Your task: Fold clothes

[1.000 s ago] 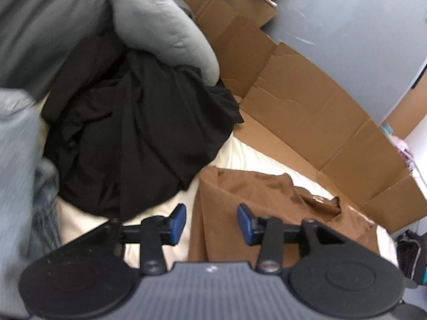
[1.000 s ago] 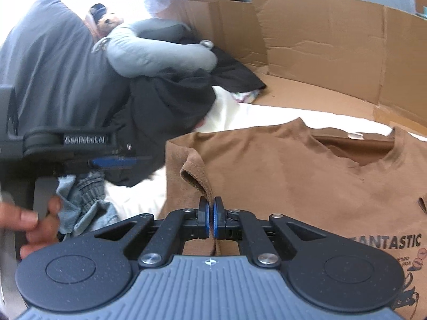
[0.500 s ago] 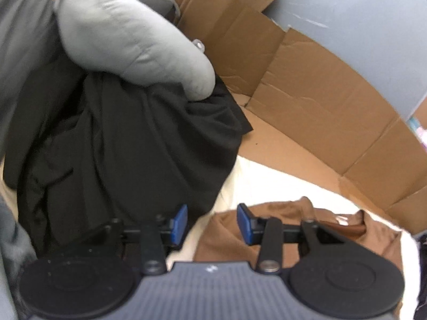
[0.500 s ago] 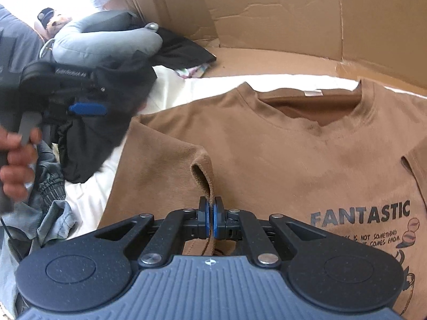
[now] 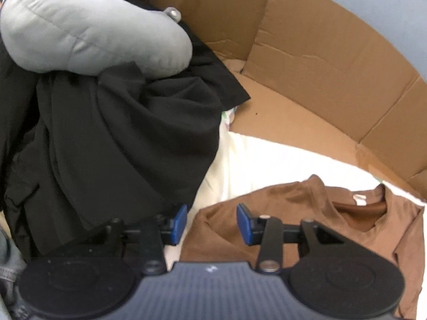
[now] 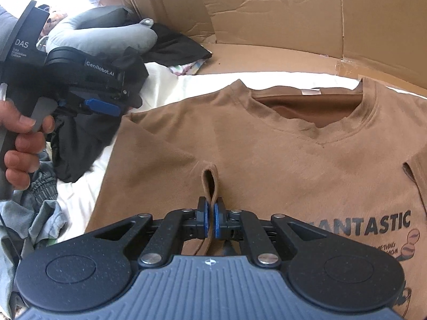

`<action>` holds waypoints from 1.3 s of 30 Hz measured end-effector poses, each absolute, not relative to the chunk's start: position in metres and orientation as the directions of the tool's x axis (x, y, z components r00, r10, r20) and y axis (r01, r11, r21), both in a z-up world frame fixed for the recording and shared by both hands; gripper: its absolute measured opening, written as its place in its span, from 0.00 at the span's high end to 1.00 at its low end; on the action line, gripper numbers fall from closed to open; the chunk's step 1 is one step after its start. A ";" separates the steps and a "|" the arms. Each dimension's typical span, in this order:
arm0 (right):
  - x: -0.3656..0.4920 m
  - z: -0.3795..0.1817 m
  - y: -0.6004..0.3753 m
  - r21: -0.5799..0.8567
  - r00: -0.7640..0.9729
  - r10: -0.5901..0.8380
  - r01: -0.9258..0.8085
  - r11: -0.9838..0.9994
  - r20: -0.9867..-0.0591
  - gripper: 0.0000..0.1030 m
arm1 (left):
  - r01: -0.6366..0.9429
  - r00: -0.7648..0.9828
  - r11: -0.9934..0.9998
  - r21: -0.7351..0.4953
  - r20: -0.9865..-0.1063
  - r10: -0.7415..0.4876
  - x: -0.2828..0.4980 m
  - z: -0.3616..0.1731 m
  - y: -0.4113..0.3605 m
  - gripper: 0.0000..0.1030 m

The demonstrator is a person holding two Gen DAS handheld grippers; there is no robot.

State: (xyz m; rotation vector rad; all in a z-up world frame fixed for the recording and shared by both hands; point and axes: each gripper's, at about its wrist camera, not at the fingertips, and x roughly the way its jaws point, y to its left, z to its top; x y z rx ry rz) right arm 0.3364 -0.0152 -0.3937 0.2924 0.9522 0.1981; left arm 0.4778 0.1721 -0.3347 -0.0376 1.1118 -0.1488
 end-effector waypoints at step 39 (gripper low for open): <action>0.358 -0.396 -0.037 0.404 0.574 0.314 0.032 0.914 -0.756 0.65 | 0.277 0.461 0.955 0.103 -0.887 -0.038 0.470 -0.308 0.198 0.88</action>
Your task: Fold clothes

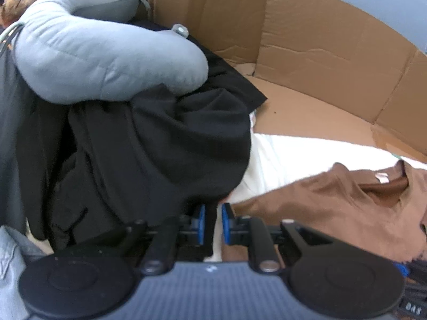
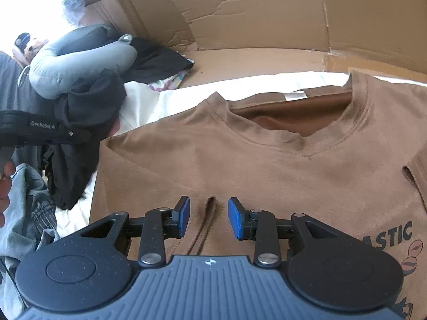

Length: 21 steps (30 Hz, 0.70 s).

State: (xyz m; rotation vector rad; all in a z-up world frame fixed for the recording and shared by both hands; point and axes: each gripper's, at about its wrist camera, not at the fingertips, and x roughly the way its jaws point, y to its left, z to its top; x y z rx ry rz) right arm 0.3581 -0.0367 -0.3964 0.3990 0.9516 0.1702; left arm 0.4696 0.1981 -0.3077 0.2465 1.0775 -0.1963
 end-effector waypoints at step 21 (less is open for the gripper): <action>0.371 -0.403 -0.031 0.378 0.551 0.300 0.031 0.925 -0.779 0.99 | 0.203 0.398 0.978 0.053 -0.917 -0.033 0.472 -0.360 0.200 0.95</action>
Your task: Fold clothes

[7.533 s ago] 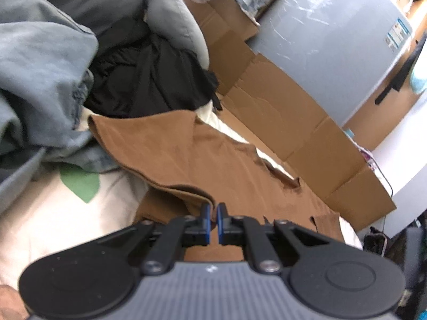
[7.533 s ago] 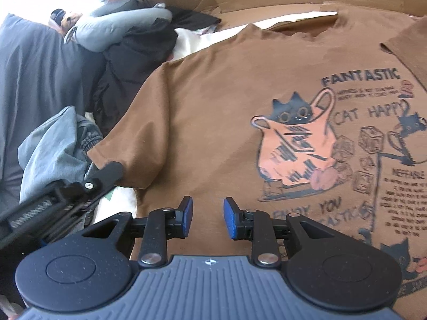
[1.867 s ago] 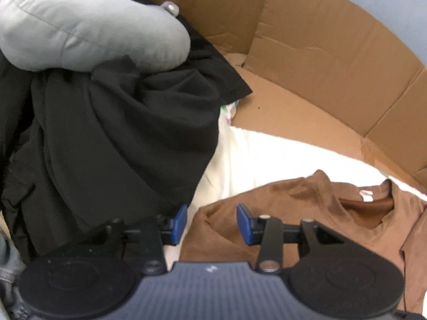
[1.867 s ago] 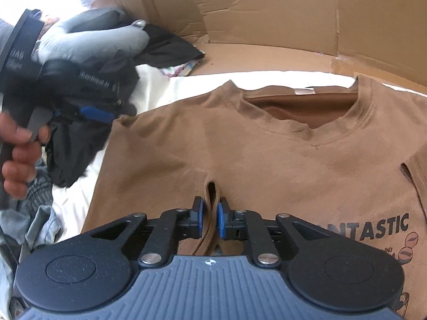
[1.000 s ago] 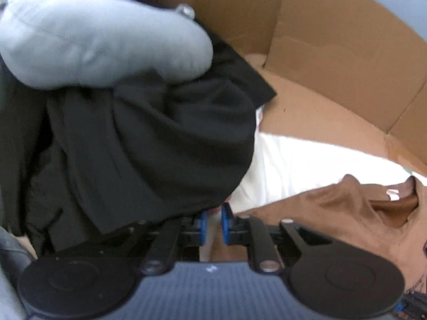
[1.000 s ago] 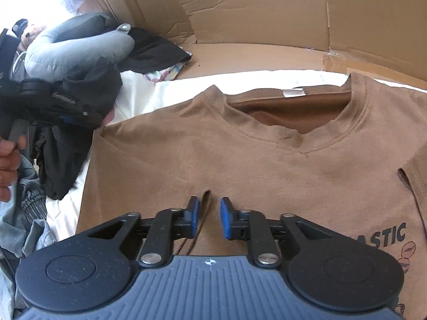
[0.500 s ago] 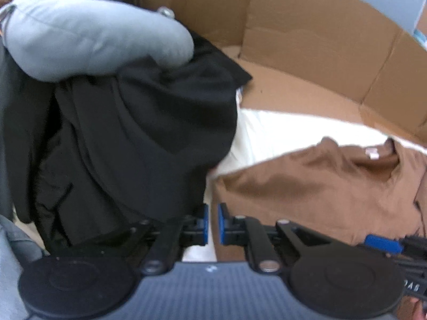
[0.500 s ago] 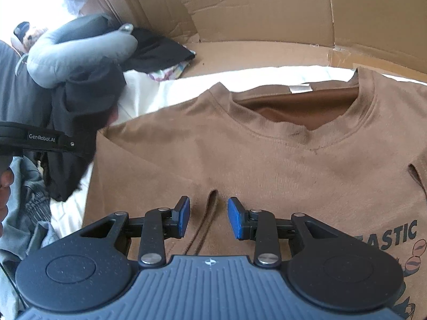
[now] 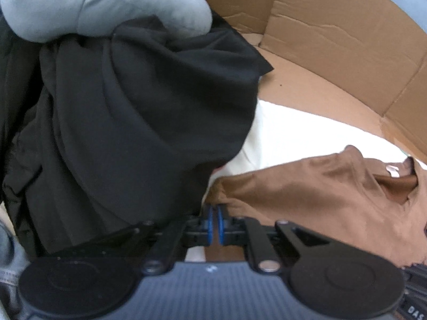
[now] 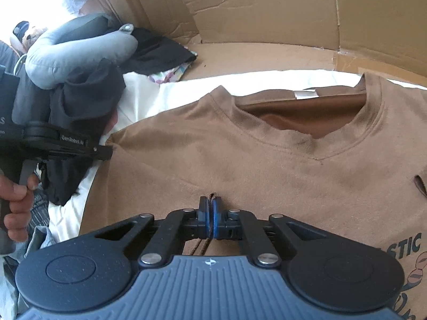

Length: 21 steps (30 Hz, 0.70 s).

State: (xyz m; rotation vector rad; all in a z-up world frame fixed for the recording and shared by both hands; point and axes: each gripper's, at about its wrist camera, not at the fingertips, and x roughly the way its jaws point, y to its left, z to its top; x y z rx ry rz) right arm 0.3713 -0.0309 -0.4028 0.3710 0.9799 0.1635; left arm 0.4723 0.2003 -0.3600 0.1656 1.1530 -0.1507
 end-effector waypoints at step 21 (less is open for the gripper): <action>0.367 -0.388 -0.056 0.313 0.581 0.223 0.058 0.948 -0.783 0.97 | 0.265 0.431 0.963 0.057 -0.900 -0.066 0.424 -0.318 0.207 0.65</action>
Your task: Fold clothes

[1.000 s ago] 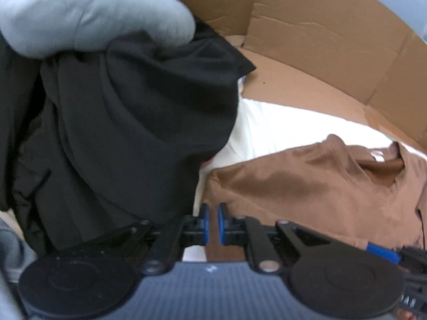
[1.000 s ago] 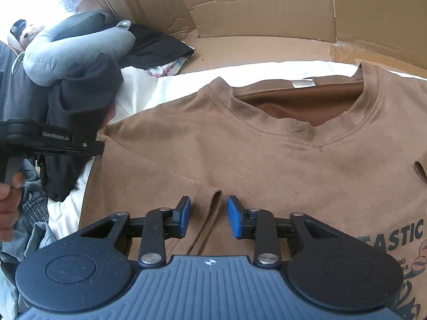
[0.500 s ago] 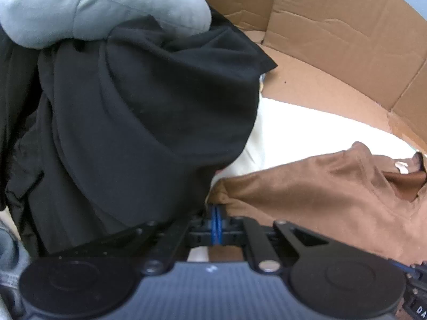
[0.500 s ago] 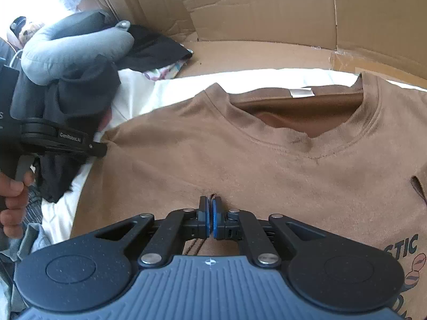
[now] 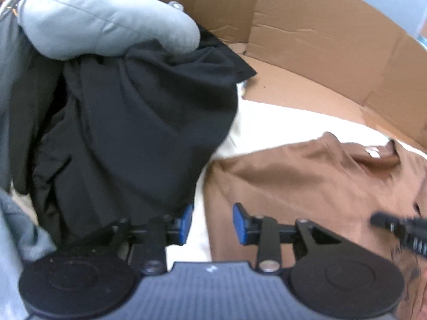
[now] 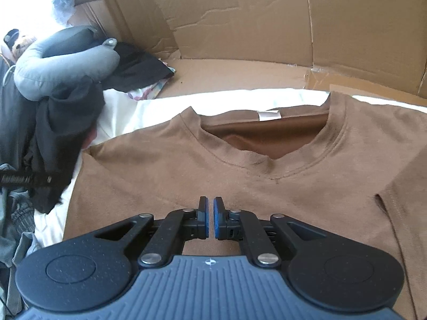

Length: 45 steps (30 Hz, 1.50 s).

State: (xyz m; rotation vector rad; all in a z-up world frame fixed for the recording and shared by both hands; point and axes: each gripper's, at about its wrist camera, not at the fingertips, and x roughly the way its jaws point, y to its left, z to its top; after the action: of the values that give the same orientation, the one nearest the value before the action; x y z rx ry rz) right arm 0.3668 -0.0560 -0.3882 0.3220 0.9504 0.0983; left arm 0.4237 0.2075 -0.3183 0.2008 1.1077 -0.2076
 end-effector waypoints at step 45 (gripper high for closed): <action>0.247 -0.404 0.044 0.495 0.444 0.373 0.198 0.846 -0.815 1.00 | 0.270 0.364 0.959 -0.090 -0.912 -0.188 0.270 -0.366 0.277 0.91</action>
State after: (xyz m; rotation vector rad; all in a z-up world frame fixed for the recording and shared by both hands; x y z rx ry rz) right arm 0.2466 0.0444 -0.4041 0.5829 1.1226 0.1163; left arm 0.2698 0.2767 -0.3660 0.0796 1.1619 -0.2944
